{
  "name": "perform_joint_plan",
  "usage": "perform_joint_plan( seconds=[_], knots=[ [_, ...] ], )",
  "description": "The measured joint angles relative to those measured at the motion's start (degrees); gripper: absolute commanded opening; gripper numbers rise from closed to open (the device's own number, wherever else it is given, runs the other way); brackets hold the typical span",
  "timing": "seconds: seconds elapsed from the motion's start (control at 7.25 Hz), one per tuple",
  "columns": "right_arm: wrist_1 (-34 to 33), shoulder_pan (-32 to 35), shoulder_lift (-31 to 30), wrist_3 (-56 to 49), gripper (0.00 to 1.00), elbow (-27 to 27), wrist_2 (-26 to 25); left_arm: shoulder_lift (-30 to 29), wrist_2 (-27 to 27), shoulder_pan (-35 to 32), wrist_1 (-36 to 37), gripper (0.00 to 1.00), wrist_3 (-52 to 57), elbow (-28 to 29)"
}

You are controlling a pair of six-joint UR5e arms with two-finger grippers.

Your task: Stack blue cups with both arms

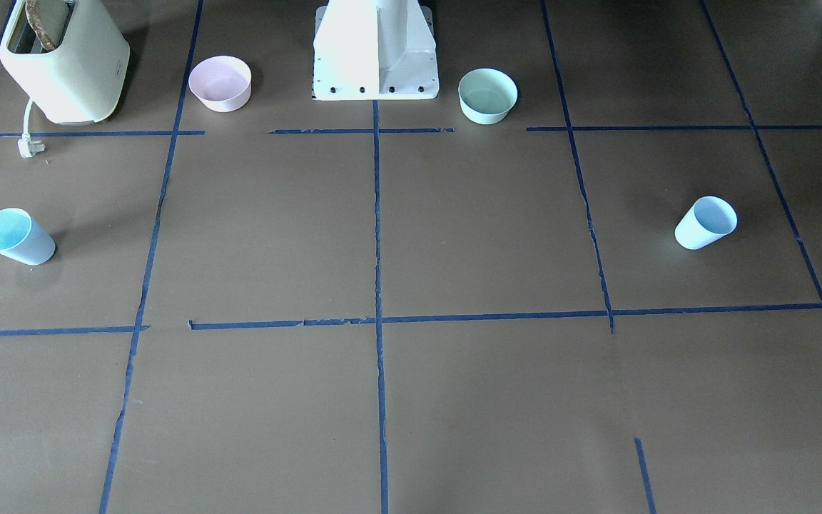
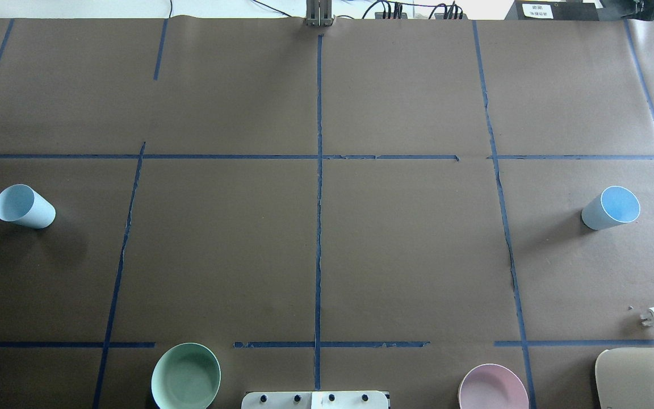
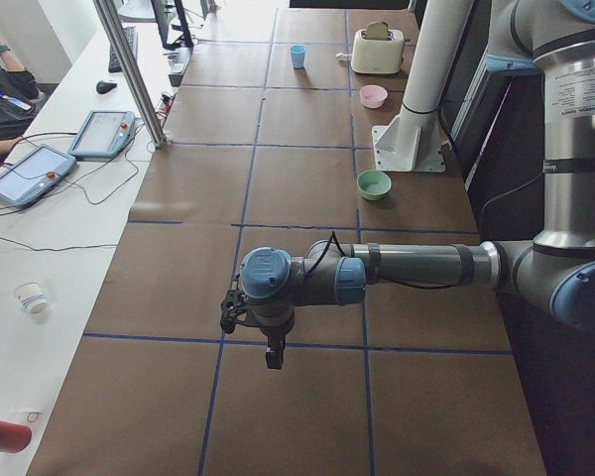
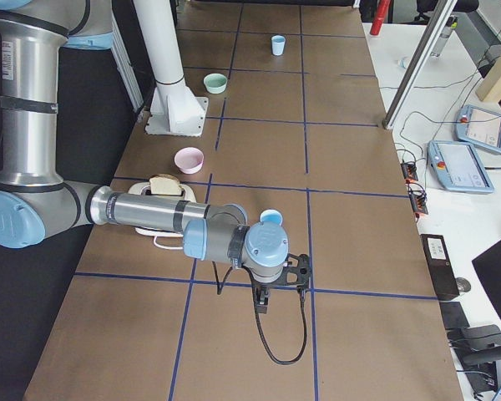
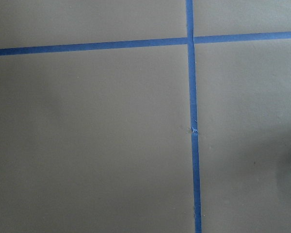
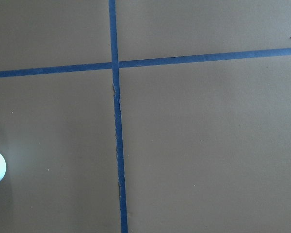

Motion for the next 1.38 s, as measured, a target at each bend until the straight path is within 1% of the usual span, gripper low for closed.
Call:
perform_joint_plan(
  seconds=[0.28,0.41,0.55,0.69,0.83,1.1,1.24,1.38],
  knots=[
    [0.0,0.0,0.0,0.01,1.0,0.29,0.03,-0.04,-1.5,1.75,-0.12,1.0,-3.7,-2.29],
    [0.0,0.07,0.0,-0.05,1.0,0.34,0.03,0.2,-3.02,4.65,-0.33,1.0,-8.61,-4.89],
    [0.0,0.12,0.0,-0.1,1.0,0.39,0.03,0.68,-3.75,8.07,-2.0,1.0,-14.29,-7.01],
    [0.02,0.14,0.01,-0.13,1.0,0.41,0.03,1.14,-3.92,11.61,-6.35,1.0,-21.19,-7.79],
    [0.36,0.17,-0.01,-0.12,1.0,0.35,0.02,1.42,-3.61,15.38,-12.62,1.0,-29.12,-7.38],
    [1.59,0.17,-0.07,-0.07,1.0,0.0,-0.04,1.24,-0.22,22.09,-23.86,1.0,-41.34,-4.61],
    [1.82,0.18,-0.07,-0.06,1.0,-0.06,-0.05,0.85,1.46,24.61,-27.37,1.0,-45.0,-3.33],
    [1.89,0.18,-0.08,-0.06,1.0,-0.11,-0.05,0.11,2.22,26.0,-29.38,1.0,-46.72,-1.99]
  ],
)
